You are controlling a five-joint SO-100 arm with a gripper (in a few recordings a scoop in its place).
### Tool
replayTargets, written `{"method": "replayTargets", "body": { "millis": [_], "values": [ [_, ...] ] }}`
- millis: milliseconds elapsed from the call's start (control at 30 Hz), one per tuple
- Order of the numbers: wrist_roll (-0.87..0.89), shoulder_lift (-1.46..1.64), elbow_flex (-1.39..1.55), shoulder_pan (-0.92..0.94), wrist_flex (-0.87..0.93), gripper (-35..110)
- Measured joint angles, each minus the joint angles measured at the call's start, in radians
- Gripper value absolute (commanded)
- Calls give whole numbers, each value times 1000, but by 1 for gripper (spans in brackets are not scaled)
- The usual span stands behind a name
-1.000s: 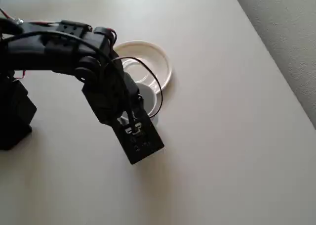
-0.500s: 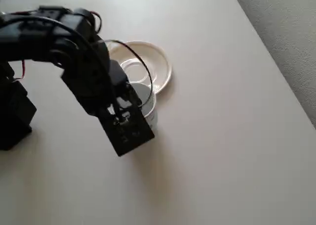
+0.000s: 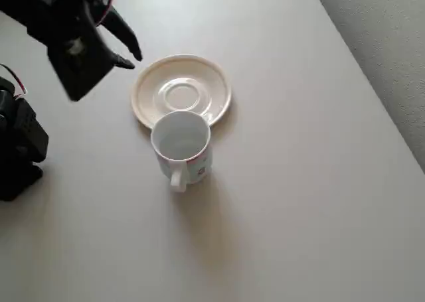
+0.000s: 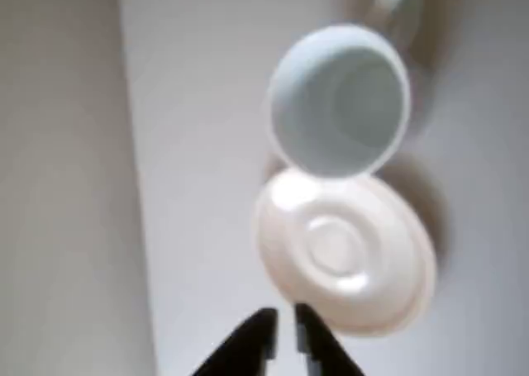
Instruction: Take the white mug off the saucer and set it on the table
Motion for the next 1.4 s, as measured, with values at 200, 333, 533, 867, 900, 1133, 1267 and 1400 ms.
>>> {"method": "replayTargets", "body": {
  "millis": [200, 333, 533, 867, 900, 1133, 1267, 1400],
  "values": [
    [80, 166, 522, -55, -250, -2],
    [91, 265, 781, -72, -360, -2],
    [91, 439, 1023, -106, -400, -2],
    [91, 991, 1308, -118, -296, 1],
    [91, 1011, 1310, -118, -293, 1],
    [67, 1042, 1316, -132, -290, 1],
    [67, 1042, 1316, -133, -290, 1],
    [67, 1042, 1316, -133, -290, 1]
  ]
}}
